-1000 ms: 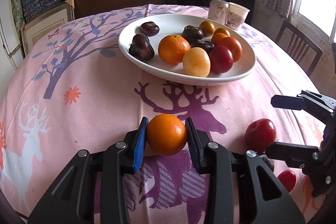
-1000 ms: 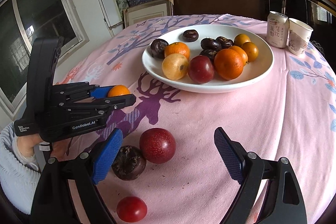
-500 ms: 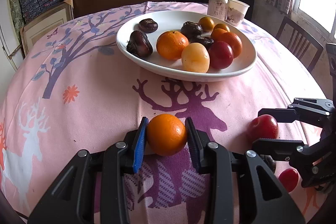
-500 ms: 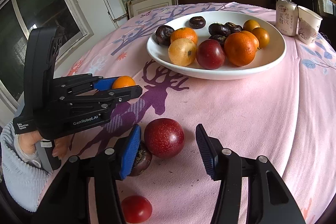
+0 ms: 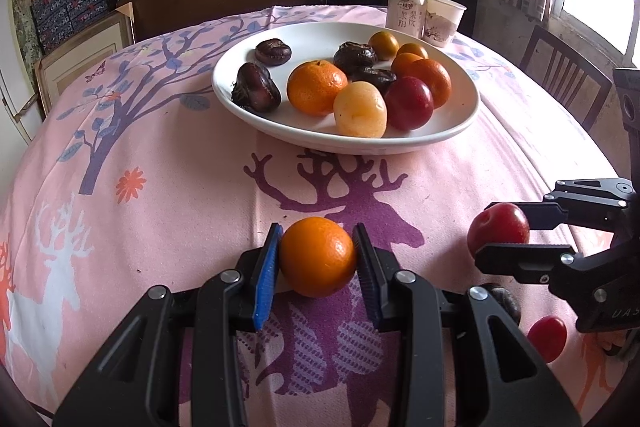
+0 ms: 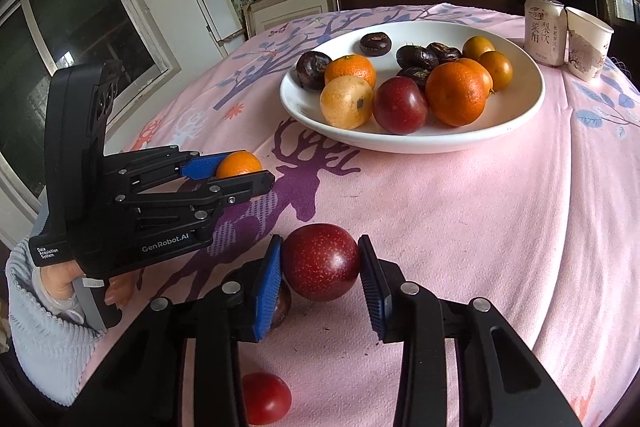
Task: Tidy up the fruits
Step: 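Close the right tool on the red plum and lift it, then release the orange and the red plum onto the plate with both tools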
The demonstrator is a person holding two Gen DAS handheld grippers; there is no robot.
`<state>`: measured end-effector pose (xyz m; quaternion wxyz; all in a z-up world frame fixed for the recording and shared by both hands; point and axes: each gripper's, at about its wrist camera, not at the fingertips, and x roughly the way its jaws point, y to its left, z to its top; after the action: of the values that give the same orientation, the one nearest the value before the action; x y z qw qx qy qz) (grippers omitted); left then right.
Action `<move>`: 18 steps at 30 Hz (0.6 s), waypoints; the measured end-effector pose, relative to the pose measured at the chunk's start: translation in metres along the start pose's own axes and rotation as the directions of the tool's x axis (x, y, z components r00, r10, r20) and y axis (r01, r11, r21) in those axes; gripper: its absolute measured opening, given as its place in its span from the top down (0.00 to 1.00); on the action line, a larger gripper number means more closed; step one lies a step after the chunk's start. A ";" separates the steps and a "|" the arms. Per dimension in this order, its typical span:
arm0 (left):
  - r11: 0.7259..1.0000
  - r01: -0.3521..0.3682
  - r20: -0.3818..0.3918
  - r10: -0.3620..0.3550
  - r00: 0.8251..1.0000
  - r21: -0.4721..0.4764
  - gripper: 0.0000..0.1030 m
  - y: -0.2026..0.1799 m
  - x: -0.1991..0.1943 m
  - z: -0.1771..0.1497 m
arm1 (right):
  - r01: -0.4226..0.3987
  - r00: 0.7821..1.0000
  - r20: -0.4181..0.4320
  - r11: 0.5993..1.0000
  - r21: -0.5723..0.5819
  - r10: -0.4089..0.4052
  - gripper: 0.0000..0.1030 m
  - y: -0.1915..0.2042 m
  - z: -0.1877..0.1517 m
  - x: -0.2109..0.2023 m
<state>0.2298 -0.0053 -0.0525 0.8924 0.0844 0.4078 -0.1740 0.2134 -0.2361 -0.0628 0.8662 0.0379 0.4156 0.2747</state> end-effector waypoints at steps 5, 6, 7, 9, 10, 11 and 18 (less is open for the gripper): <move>1.000 0.000 0.025 0.000 1.000 0.007 0.66 -0.002 -0.008 0.000 | 0.010 0.998 0.059 1.000 0.011 -0.011 0.63 -0.005 0.005 -0.016; 1.000 0.003 0.030 -0.003 1.000 0.005 0.66 -0.003 -0.009 0.000 | 0.013 0.997 0.073 1.000 0.017 -0.014 0.63 -0.007 0.006 -0.020; 1.000 0.005 0.035 -0.005 0.999 0.001 0.66 -0.002 -0.011 0.001 | 0.015 0.996 0.087 1.000 0.027 -0.018 0.63 -0.010 0.007 -0.023; 1.000 0.008 0.045 -0.008 0.999 -0.008 0.66 0.000 -0.015 0.005 | 0.019 0.993 0.113 0.998 0.054 -0.025 0.63 -0.018 0.010 -0.031; 1.000 0.009 0.050 -0.008 0.999 -0.013 0.66 0.001 -0.016 0.009 | 0.022 0.992 0.124 0.998 0.066 -0.030 0.63 -0.022 0.012 -0.033; 1.000 0.008 0.056 -0.007 0.998 -0.016 0.66 0.002 -0.017 0.014 | 0.025 0.990 0.135 0.997 0.078 -0.035 0.63 -0.026 0.015 -0.036; 1.000 -0.013 0.078 0.015 0.997 -0.026 0.66 0.007 -0.006 0.065 | 0.081 0.983 0.159 0.992 0.100 -0.096 0.63 -0.048 0.067 -0.028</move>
<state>0.2743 -0.0167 -0.0053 0.9099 0.0690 0.3739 -0.1660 0.2697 -0.2802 -0.0136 0.9061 0.0823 0.3567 0.2122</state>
